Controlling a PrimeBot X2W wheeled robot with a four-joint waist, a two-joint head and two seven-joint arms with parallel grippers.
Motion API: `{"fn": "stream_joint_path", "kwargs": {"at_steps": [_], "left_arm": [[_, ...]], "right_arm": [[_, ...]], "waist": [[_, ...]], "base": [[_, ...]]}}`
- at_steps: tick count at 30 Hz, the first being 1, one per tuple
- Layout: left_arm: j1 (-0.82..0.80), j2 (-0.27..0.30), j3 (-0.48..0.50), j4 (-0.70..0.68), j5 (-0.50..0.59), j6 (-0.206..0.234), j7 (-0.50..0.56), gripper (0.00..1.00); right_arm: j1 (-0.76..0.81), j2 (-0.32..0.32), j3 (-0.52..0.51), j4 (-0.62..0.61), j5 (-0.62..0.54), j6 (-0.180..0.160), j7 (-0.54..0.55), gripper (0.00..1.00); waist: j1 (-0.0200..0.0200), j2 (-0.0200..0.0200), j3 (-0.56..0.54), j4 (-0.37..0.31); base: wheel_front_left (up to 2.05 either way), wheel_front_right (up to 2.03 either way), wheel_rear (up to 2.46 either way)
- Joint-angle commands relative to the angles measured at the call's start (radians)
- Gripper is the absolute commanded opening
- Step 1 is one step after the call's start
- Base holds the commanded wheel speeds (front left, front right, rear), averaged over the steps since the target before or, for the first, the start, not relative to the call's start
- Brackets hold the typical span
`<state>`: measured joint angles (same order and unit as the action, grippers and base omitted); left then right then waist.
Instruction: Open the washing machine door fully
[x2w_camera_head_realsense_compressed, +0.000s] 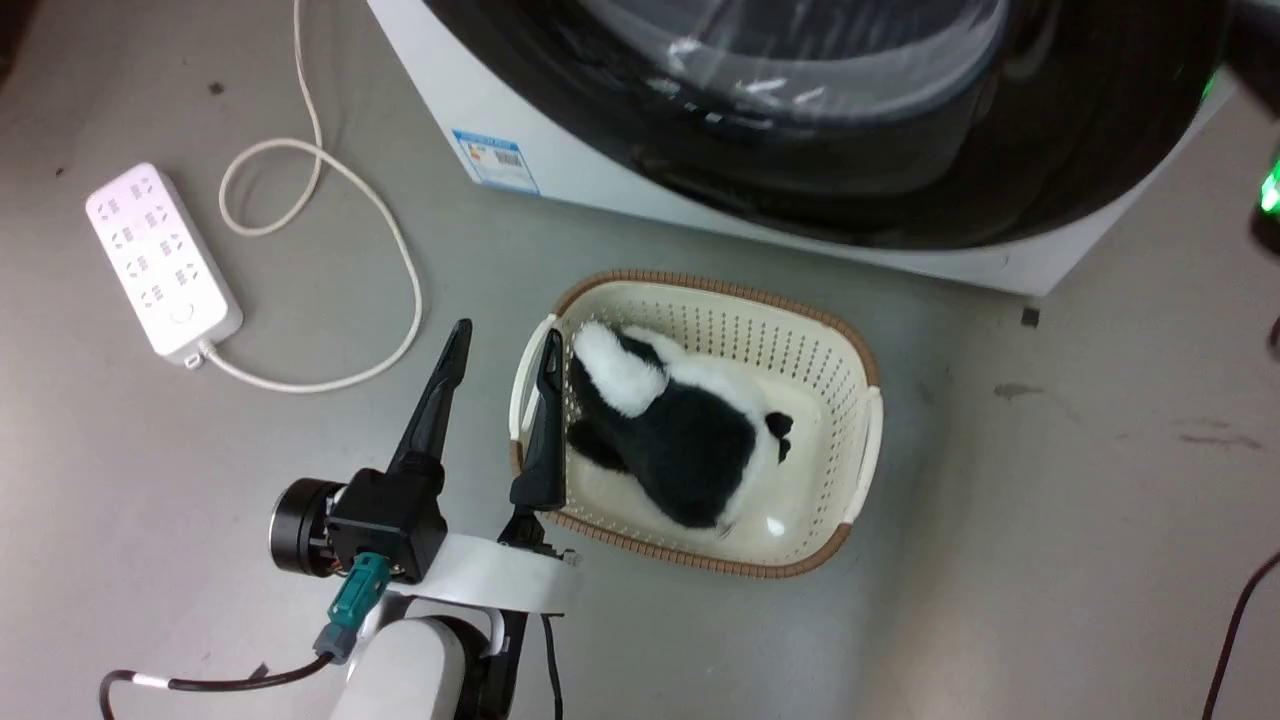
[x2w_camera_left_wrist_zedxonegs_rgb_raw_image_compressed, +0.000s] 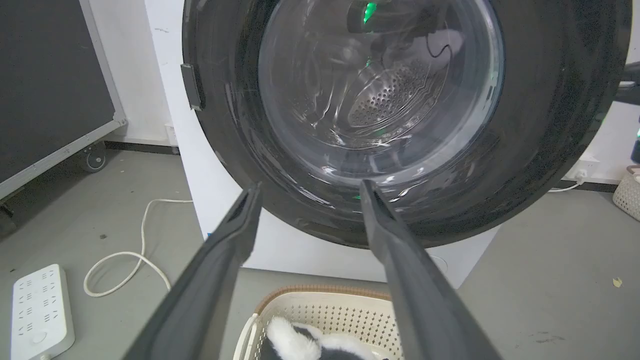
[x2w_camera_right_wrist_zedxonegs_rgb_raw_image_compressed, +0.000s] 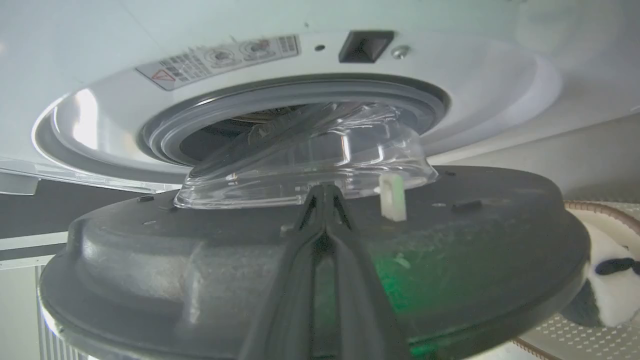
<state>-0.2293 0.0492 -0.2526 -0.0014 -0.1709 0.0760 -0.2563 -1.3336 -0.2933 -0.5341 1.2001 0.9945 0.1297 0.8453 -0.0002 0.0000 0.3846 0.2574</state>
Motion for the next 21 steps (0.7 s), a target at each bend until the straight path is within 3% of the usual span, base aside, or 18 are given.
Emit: {"fn": "stream_joint_path", "kwargs": {"at_steps": [1, 4, 11, 21], "left_arm": [[0.01, 0.001, -0.002, 0.008, -0.003, -0.007, -0.006, 1.0], [0.021, 0.001, 0.001, 0.015, 0.0, -0.01, -0.006, 1.0], [0.082, 0.001, 0.014, 0.034, 0.008, -0.025, -0.006, 1.0], [0.128, 0.001, 0.019, 0.048, 0.014, -0.04, -0.006, 1.0]], "right_arm": [[0.063, 0.027, 0.0, -0.01, 0.01, 0.001, 0.015, 0.0], [0.111, 0.05, 0.002, -0.021, 0.011, 0.001, 0.024, 0.0], [0.275, 0.172, 0.02, -0.107, 0.029, 0.001, 0.087, 0.0], [0.471, 0.24, 0.092, -0.231, 0.051, 0.001, 0.178, 0.0]], "waist": [[0.0002, 0.0, -0.043, -0.01], [0.0002, 0.0, -0.071, -0.018], [0.0002, 0.0, -0.18, -0.046], [0.0002, 0.0, -0.25, -0.057]], "base": [[0.0, 0.0, 0.0], [0.0, 0.0, 0.0], [0.0, 0.0, 0.0], [0.0, 0.0, 0.0]]}}
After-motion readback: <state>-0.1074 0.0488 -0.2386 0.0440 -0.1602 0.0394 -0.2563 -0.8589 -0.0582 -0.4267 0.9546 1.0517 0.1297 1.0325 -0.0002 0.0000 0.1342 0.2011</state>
